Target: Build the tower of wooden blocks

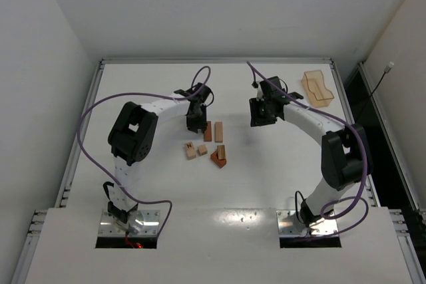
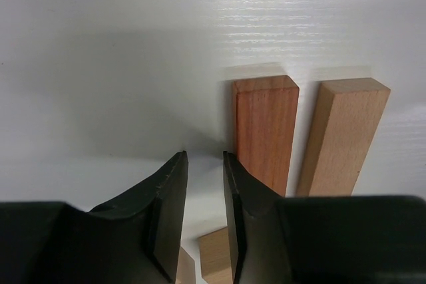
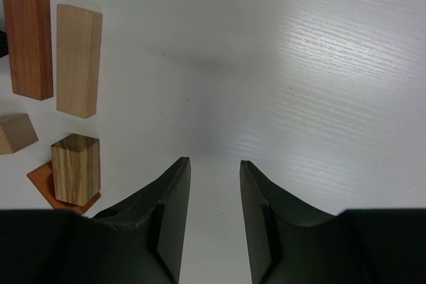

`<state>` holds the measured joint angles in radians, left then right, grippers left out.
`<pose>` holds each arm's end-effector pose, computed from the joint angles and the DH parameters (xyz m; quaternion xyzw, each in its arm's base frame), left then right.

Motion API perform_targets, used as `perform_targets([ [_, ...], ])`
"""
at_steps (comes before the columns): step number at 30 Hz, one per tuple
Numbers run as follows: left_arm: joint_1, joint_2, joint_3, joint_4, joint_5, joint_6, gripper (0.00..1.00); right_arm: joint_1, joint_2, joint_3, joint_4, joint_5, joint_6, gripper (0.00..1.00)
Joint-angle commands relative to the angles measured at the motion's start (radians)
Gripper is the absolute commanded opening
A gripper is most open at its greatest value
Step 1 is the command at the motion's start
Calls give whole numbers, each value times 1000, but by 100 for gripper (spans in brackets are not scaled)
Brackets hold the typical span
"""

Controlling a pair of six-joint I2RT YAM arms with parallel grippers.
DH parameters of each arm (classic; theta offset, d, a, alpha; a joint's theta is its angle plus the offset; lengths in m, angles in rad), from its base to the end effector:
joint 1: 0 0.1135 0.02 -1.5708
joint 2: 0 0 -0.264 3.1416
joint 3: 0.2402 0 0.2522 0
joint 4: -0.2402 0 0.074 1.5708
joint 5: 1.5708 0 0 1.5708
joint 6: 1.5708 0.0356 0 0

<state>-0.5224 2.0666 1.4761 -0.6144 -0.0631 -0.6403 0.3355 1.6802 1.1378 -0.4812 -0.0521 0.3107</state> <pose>0.3665 -0.2085 0.1569 -0.0636 0.9808 -0.0739 0.1690 0.3267 0.1159 0.2073 -0.0190 0.9623 0.1095 0.2482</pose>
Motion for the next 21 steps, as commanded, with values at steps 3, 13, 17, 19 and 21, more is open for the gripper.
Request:
perform_targets([
  [3, -28, 30, 10, 4, 14, -12, 25, -6, -39, 8, 21, 8, 10, 33],
  [13, -37, 50, 32, 4, 25, -12, 25, -6, -39, 8, 21, 8, 10, 34],
  [17, -37, 59, 50, 4, 25, -12, 25, -6, -39, 8, 21, 8, 10, 34],
  [19, -37, 59, 50, 4, 25, -12, 25, -6, -39, 8, 21, 8, 10, 34],
  [21, -37, 59, 50, 4, 34, -12, 25, -6, -39, 8, 21, 8, 10, 34],
])
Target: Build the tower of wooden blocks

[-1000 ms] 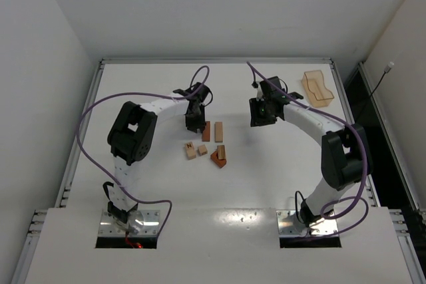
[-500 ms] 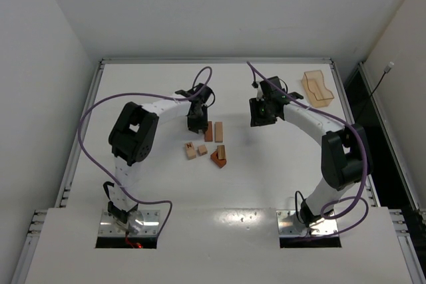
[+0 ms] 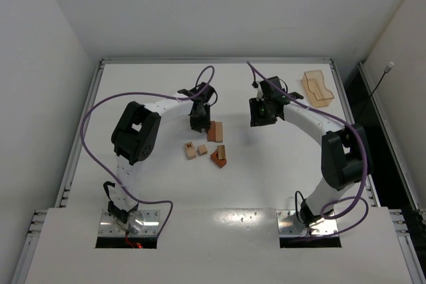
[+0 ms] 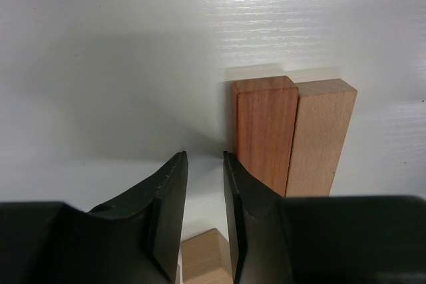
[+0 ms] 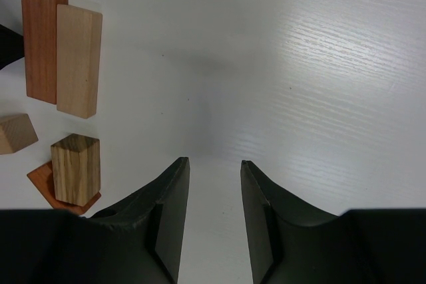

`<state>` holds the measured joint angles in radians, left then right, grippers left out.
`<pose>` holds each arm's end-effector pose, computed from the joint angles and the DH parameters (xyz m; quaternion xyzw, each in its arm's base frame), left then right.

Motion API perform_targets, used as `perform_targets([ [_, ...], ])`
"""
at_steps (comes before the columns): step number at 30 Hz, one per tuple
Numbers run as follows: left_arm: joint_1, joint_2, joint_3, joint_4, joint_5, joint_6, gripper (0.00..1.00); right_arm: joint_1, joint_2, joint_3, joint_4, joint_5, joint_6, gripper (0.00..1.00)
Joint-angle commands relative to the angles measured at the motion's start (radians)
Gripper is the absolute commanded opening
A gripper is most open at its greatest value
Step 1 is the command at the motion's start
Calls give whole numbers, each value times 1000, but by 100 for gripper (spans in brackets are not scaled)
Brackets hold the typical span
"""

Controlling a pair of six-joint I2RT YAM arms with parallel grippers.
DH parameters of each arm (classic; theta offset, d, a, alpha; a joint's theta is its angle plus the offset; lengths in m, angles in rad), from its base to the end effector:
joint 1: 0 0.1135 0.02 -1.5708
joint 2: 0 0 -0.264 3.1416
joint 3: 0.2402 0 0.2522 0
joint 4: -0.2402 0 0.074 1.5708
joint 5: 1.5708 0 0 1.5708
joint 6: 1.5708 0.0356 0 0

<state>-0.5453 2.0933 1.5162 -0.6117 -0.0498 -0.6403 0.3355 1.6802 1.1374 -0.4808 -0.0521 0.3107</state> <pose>0.3691 -0.2218 0.1572 -0.0513 0.9802 -0.0858 0.1711 0.3266 0.1159 0.2072 -0.0190 0.9623 0.1095 0.2482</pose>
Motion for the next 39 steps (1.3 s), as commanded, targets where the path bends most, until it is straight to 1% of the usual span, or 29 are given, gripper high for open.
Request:
perform_targets([
  [1, -15, 33, 10, 1, 21, -12, 25, -6, -39, 9, 21, 8, 10, 34],
  [5, -15, 33, 10, -8, 11, -22, 26, -6, -39, 9, 21, 8, 10, 34],
  [9, -15, -1, -36, -17, -53, -32, 26, -6, -49, 9, 21, 8, 10, 34],
  [13, 7, -111, -114, 1, -96, -41, 26, -6, -62, -1, 21, 17, 10, 34],
  [15, 39, -157, -149, 10, -111, -41, 26, -6, -76, -1, 21, 17, -1, 34],
  [17, 51, -231, -171, 33, -123, -9, 26, -6, -100, -10, 30, 17, -43, 41],
  [18, 62, -255, -194, 44, -124, 13, 26, -6, -126, -22, 40, -15, -68, 43],
  [19, 62, -281, -206, 68, -105, 84, 26, -6, -141, -22, 41, -40, -93, 47],
  [20, 73, -311, -226, 84, -43, 120, 32, -6, -160, -48, 41, -93, -140, 50],
  [21, 91, -385, -273, 101, 0, 154, 54, -6, -180, -59, 53, -133, -171, 53],
  [22, 91, -427, -295, 122, 63, 209, 62, -6, -219, -79, 53, -213, -198, 62],
  [23, 105, -470, -318, 122, 85, 232, 66, 8, -235, -79, 62, -247, -249, 67],
  [24, 125, -549, -352, 131, 97, 267, 69, 17, -249, -90, 62, -280, -275, 70],
  [25, 136, -587, -364, 132, 97, 268, 73, 31, -260, -90, 62, -322, -294, 73],
  [26, 152, -622, -376, 119, 97, 277, 76, 49, -260, -90, 62, -333, -327, 78],
  [27, 172, -656, -389, 119, 97, 277, 80, 91, -260, -90, 62, -333, -344, 80],
  [28, 221, -685, -398, 110, 97, 289, 86, 114, -260, -79, 53, -333, -366, 81],
  [29, 252, -729, -409, 90, 97, 303, 87, 140, -246, -55, 53, -333, -390, 82],
  [30, 284, -742, -409, 75, 114, 315, 94, 195, -225, -42, 53, -333, -439, 83],
  [31, 348, -742, -409, 35, 134, 350, 98, 224, -215, -25, 53, -333, -468, 83],
  [32, 378, -742, -398, 15, 174, 364, 100, 255, -205, -15, 63, -315, -529, 84],
  [33, 407, -742, -398, 0, 207, 384, 100, 316, -176, -2, 64, -301, -568, 84],
  [34, 457, -742, -398, -28, 238, 418, 100, 347, -154, 37, 50, -272, -603, 84],
  [35, 478, -742, -398, -28, 292, 430, 100, 371, -128, 60, 36, -259, -658, 84],
  [36, 491, -769, -412, -28, 323, 445, 100, 407, -104, 103, 25, -247, -673, 84],
  [38, 492, -791, -442, -40, 363, 497, 100, 416, -34, 137, 16, -247, -673, 84],
  [39, 492, -800, -455, -40, 425, 523, 100, 416, -16, 166, 16, -247, -656, 84],
])
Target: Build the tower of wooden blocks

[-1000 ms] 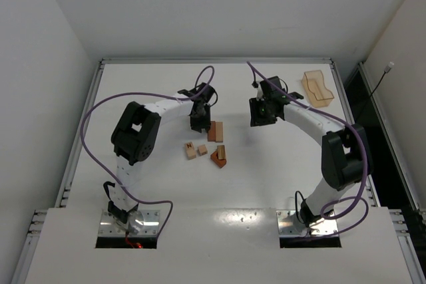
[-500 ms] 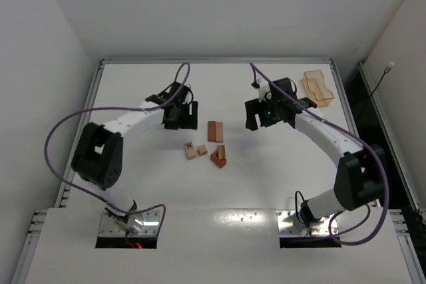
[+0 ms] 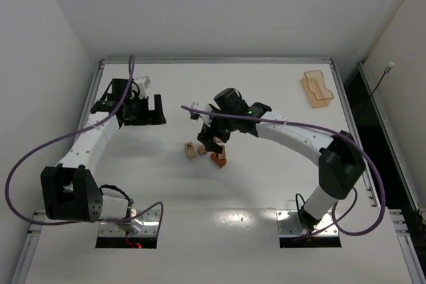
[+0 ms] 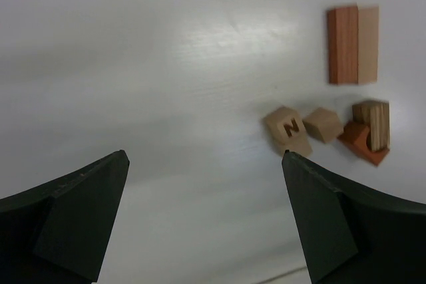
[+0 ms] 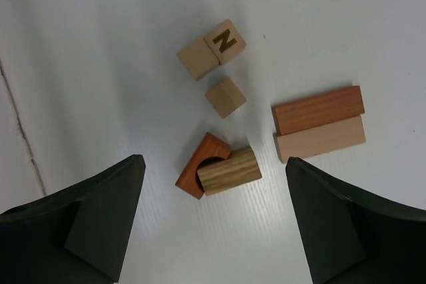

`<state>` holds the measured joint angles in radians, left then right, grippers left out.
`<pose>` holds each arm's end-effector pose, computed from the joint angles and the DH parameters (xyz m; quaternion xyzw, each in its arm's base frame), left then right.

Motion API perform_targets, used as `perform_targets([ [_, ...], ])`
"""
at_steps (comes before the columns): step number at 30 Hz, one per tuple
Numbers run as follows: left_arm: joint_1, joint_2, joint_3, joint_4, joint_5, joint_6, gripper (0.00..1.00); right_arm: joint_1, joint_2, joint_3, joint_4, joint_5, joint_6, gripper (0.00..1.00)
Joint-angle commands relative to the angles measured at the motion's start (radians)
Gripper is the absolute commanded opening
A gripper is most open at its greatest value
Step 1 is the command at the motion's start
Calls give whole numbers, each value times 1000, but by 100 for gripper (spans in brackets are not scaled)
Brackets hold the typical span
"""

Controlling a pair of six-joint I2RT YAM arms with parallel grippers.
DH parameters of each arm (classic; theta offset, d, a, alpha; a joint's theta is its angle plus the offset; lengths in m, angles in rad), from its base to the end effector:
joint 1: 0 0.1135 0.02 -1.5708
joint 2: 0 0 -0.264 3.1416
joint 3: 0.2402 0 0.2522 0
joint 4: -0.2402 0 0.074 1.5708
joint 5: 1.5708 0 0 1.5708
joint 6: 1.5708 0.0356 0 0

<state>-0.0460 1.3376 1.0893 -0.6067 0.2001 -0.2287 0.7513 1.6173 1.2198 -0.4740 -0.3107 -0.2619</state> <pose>0.2820 -0.0201 0.2861 -0.0502 0.9313 -0.1404 0.3325 0.2489 0.2474 0.2551 -0.4967 0.7859 0.2230 0.2931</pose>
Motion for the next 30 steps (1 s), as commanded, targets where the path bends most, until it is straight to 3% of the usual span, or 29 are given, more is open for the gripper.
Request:
perform_targets([
  [1, -20, -44, -28, -62, 208, 144, 100, 0, 62, 84, -3, -1, -70, 84],
  [6, -133, -11, -26, -148, 286, 371, 100, -26, -32, -33, 81, 39, 26, 84],
  [11, -277, 41, -11, -189, 178, 575, 100, -125, -201, -166, 84, 142, 35, 84],
  [17, -376, 112, -22, -88, 53, 638, 100, -275, -295, -189, 44, 156, 44, 84],
  [30, -488, 345, 58, -18, 41, 712, 100, -466, -294, -190, 55, -11, 78, 85],
])
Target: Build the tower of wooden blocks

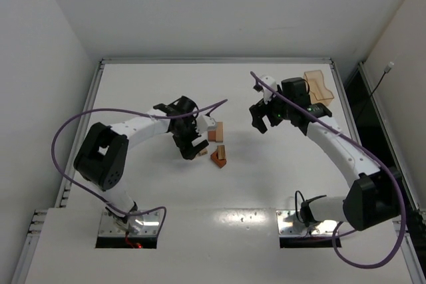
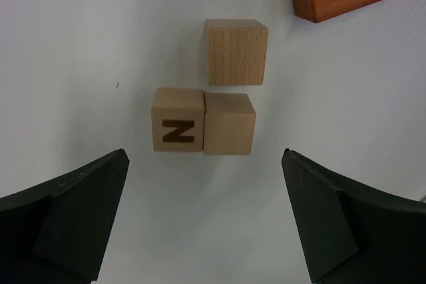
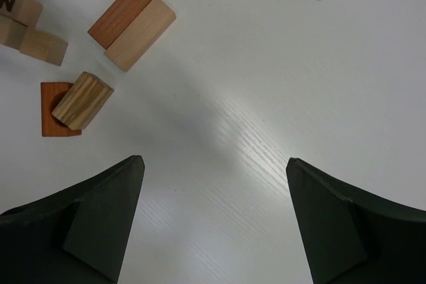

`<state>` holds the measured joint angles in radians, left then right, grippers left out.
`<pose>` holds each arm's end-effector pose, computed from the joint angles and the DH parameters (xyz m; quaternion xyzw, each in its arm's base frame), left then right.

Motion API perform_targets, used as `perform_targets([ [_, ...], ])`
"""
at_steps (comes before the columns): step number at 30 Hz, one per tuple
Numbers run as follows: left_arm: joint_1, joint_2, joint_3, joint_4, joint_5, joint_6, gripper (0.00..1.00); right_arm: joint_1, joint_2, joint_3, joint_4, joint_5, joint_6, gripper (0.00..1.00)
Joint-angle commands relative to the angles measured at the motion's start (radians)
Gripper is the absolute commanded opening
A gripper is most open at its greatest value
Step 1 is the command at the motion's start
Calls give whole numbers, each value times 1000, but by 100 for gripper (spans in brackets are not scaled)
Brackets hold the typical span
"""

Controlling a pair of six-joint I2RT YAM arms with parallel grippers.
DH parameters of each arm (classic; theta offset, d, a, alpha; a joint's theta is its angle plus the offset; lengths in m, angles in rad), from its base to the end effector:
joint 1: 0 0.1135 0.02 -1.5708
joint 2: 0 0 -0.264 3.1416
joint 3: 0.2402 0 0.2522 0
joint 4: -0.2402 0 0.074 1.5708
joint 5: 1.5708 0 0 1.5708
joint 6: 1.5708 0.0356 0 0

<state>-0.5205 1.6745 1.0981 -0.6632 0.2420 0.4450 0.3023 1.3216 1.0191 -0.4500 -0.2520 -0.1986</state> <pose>0.2740 -0.1669 0.1902 0.4721 0.8580 -0.1251 0.1590 0.2702 0.0936 0.2795 -0.2740 0.8694 0.1356 0.3882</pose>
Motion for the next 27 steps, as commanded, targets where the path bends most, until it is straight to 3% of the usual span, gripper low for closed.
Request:
perform_targets([
  [1, -22, 17, 58, 48, -1, 38, 100, -17, 2, 10, 22, -81, 14, 85],
  [22, -32, 122, 88, 66, 10, 29, 100, -74, 50, 19, 22, -141, 42, 85],
  [27, -32, 131, 88, 66, -1, 29, 91, -74, 59, 19, 22, -150, 42, 85],
])
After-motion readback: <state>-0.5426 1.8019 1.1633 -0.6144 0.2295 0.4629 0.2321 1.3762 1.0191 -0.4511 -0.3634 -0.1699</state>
